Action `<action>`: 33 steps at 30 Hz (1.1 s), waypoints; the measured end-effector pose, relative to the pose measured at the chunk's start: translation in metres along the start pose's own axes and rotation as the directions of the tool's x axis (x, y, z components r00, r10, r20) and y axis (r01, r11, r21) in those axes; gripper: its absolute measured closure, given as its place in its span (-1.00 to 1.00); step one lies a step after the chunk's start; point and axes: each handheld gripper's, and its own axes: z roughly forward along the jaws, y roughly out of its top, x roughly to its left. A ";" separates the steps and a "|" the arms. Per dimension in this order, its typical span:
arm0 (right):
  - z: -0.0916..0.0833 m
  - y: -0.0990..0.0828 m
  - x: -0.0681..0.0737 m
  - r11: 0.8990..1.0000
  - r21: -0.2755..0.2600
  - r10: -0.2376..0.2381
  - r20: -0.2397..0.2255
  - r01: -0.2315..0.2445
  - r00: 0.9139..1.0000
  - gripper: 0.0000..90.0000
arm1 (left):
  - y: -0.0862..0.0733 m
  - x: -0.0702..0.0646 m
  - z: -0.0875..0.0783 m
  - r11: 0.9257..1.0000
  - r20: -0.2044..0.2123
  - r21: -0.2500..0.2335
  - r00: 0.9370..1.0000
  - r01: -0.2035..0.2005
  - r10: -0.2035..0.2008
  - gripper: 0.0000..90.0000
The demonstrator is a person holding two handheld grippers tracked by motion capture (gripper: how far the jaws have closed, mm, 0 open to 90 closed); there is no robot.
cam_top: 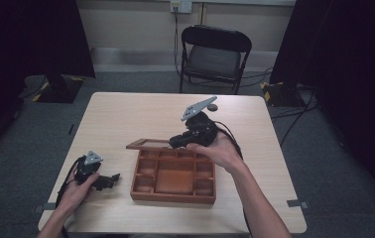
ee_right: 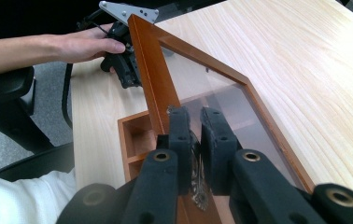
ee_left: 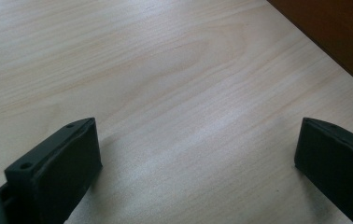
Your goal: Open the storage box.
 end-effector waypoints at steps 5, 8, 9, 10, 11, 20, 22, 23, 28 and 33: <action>0.000 0.000 0.000 1.000 0.000 0.001 0.000 -0.001 1.000 0.85 | 0.000 0.000 0.000 1.000 0.000 0.000 1.000 0.000 0.000 -1.00; 0.000 0.000 -0.001 1.000 -0.001 -0.001 -0.001 0.001 1.000 0.85 | 0.000 0.000 0.000 1.000 0.000 0.000 1.000 0.000 0.000 -1.00; 0.000 0.000 -0.001 1.000 -0.001 -0.001 -0.001 0.001 1.000 0.85 | 0.000 0.000 0.000 1.000 0.000 0.000 1.000 0.000 0.000 -1.00; 0.000 0.000 -0.001 1.000 -0.001 -0.001 -0.001 0.001 1.000 0.85 | 0.000 0.000 0.000 1.000 0.000 0.000 1.000 0.000 0.000 -1.00; 0.000 0.000 -0.001 1.000 -0.001 -0.001 -0.002 0.001 1.000 0.85 | 0.000 0.000 0.000 1.000 0.000 0.000 1.000 0.000 0.000 -1.00; 0.000 0.000 0.000 1.000 0.002 -0.002 -0.003 0.002 1.000 0.85 | 0.000 0.000 0.000 1.000 0.000 0.000 1.000 0.000 0.000 -1.00; 0.000 0.001 0.000 1.000 0.001 -0.003 -0.003 0.003 1.000 0.85 | 0.000 0.000 0.000 1.000 0.000 0.000 1.000 0.000 0.000 -1.00; 0.000 0.001 0.000 1.000 0.000 -0.002 -0.002 0.002 1.000 0.85 | 0.000 0.000 0.000 1.000 0.000 0.000 1.000 0.000 0.000 -1.00; 0.000 0.001 0.000 1.000 -0.001 -0.002 0.000 0.002 1.000 0.85 | 0.000 0.000 0.000 1.000 0.000 0.000 1.000 0.000 0.000 -1.00; 0.000 0.001 0.000 1.000 0.000 0.000 0.002 0.000 1.000 0.85 | 0.000 0.000 0.000 1.000 0.001 0.000 1.000 0.000 0.000 -1.00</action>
